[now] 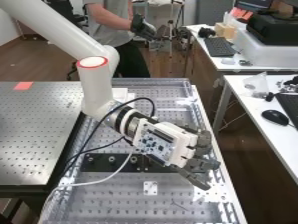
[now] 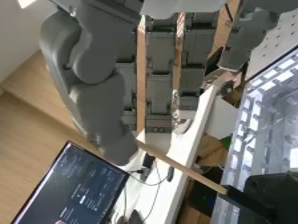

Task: Grab the chopstick and place it in the clear container

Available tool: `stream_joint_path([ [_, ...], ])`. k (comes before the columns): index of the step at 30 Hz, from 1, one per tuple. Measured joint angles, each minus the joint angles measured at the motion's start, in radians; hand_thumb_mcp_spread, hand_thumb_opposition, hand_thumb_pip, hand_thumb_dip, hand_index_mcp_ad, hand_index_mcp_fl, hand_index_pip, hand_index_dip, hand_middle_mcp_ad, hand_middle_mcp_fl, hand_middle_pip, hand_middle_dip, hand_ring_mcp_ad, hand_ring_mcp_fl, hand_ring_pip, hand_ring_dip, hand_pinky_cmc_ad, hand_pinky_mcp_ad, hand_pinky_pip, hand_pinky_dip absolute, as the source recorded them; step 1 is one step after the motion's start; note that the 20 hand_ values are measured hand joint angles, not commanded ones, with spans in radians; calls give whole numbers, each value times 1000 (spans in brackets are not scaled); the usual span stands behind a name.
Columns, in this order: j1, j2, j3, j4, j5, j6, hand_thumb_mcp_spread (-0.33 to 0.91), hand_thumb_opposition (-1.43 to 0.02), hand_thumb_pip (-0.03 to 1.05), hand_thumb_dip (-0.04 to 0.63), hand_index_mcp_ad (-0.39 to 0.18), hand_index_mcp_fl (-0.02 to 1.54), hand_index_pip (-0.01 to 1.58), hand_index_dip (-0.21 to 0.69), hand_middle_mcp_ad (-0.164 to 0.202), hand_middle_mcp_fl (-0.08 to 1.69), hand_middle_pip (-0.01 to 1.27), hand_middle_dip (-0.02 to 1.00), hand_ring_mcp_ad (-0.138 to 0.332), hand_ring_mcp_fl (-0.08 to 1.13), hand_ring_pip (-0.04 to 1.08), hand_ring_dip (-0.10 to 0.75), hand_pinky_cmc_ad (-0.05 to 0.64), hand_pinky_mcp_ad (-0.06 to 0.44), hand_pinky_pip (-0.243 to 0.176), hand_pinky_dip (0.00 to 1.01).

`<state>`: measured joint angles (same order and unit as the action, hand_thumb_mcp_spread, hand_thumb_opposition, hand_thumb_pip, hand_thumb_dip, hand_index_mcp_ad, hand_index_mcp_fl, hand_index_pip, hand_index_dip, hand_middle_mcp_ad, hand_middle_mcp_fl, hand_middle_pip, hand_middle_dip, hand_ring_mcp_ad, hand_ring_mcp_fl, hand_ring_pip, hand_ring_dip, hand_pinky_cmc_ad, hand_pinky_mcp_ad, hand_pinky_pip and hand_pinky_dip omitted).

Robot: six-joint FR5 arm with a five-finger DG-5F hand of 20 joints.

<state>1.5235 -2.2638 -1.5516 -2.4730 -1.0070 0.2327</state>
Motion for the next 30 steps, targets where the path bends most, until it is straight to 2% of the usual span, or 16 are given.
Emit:
stream_joint_path([
  [6, 0, 0, 2, 5, 13, -8, 646, -1018, 532, 283, -120, 796, 1114, 33, 26, 1016, 581, 653, 72, 695, 106, 494, 293, 265, 3, 180],
  [11, 2, -2, 4, 10, 24, -16, 658, -1033, 532, 283, -54, 845, 1068, 51, 28, 1025, 581, 653, 73, 737, 105, 496, 316, 264, 3, 180],
  [14, 4, -2, 5, 21, 32, -29, 670, -1035, 531, 283, -31, 866, 1037, 63, 26, 1049, 581, 653, 54, 789, 106, 496, 311, 265, 0, 180],
  [16, 5, -2, 6, 31, 38, -37, 670, -1035, 531, 283, -28, 873, 1023, 63, 24, 1038, 581, 653, 58, 799, 101, 497, 333, 265, 5, 180],
  [23, 6, 1, 28, 51, 38, -73, 670, -1035, 531, 283, -28, 918, 974, 79, 24, 1080, 581, 654, 52, 850, 98, 506, 344, 265, 16, 176],
  [24, 5, 3, 36, 51, 35, -84, 670, -1035, 531, 283, -24, 918, 967, 75, 24, 1073, 581, 654, 56, 850, 98, 506, 347, 267, 30, 180],
  [30, -3, 18, 79, 17, 22, -124, 672, -1047, 527, 286, -24, 937, 937, 89, 28, 1091, 579, 654, 52, 864, 94, 506, 346, 265, 33, 180],
])
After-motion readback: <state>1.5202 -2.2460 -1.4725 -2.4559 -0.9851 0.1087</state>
